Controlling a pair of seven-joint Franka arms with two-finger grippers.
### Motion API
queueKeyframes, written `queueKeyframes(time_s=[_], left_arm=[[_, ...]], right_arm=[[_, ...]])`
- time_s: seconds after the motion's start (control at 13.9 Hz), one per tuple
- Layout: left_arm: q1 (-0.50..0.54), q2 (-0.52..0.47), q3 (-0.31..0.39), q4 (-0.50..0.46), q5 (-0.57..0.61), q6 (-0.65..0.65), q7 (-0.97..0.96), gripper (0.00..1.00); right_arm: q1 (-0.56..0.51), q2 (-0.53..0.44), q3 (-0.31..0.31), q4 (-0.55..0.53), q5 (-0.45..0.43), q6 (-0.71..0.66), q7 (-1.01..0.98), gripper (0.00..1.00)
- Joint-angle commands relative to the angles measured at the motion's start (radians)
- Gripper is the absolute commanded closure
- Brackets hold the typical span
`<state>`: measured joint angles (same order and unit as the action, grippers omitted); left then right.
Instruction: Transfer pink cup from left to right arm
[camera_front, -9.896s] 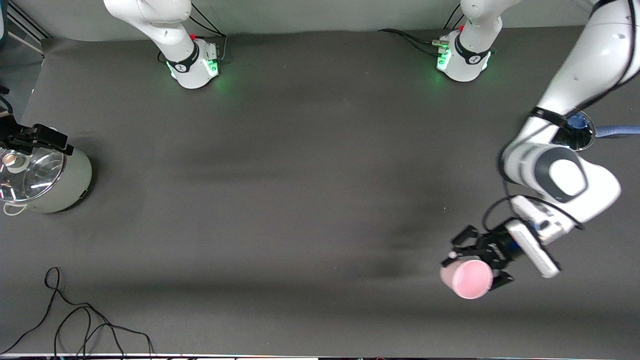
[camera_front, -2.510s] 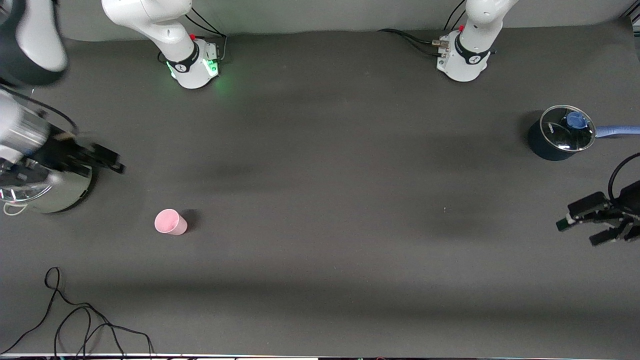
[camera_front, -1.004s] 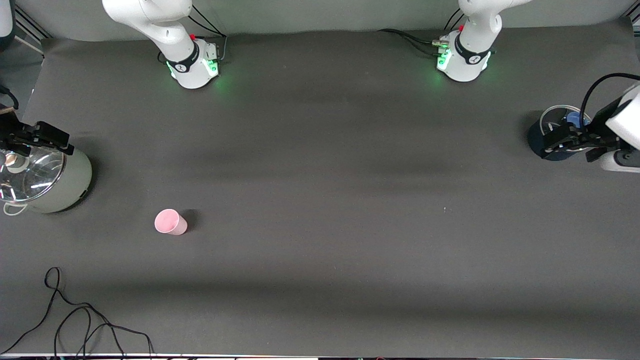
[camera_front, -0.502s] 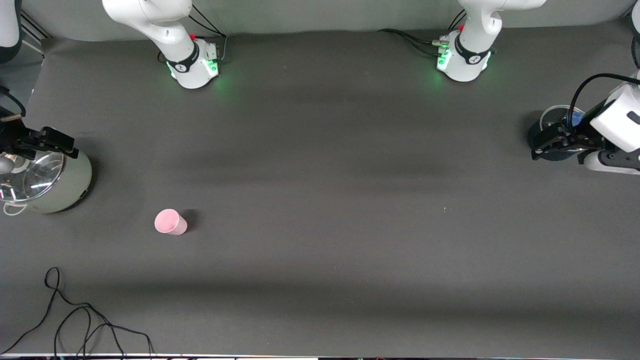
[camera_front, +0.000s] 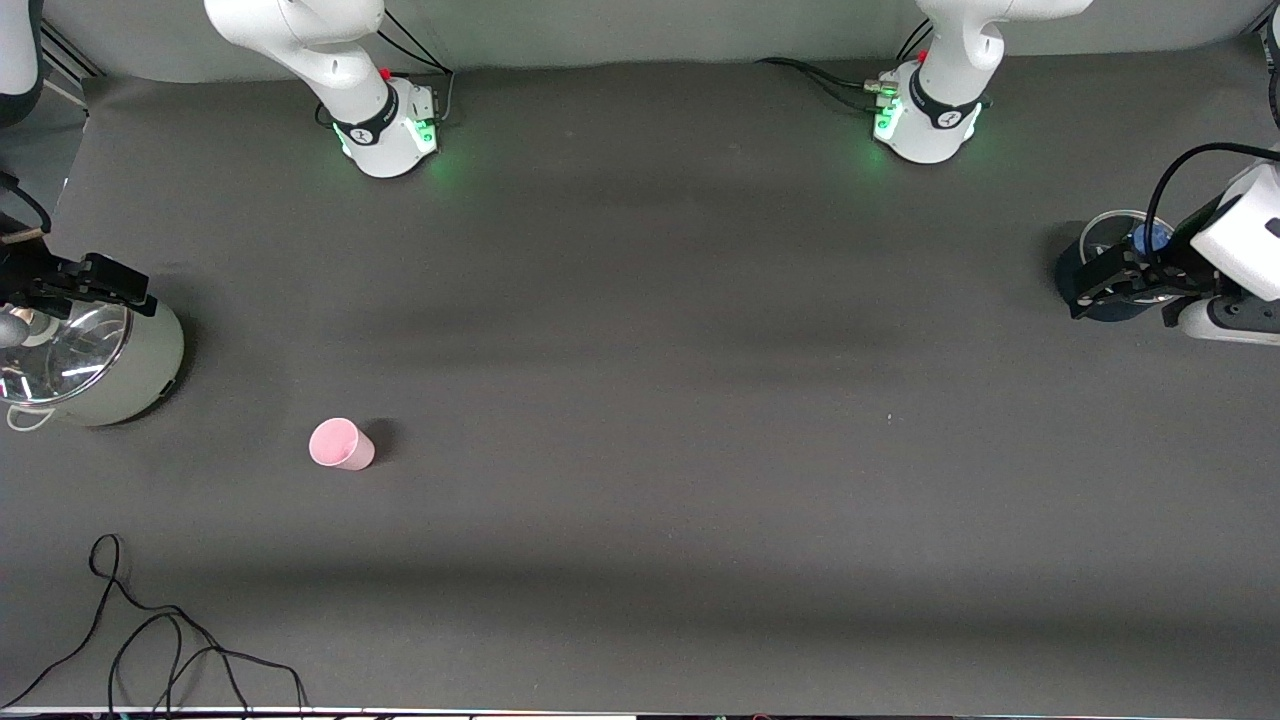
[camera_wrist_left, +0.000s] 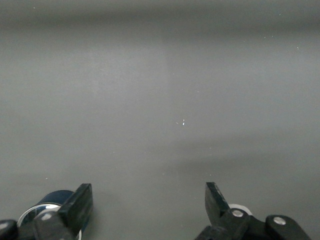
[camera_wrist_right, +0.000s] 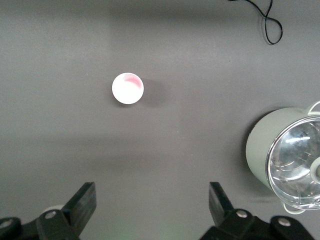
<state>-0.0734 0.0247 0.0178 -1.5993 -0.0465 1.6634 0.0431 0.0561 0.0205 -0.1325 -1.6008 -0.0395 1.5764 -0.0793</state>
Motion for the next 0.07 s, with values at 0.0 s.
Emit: queueKeyframes(time_s=[0.0], left_arm=[[0.015,-0.020,-0.019,-0.010,0.019,0.004,0.004,0.00]], right_arm=[[0.002,0.007,0.001,0.021,-0.013,-0.018,0.018,0.00]])
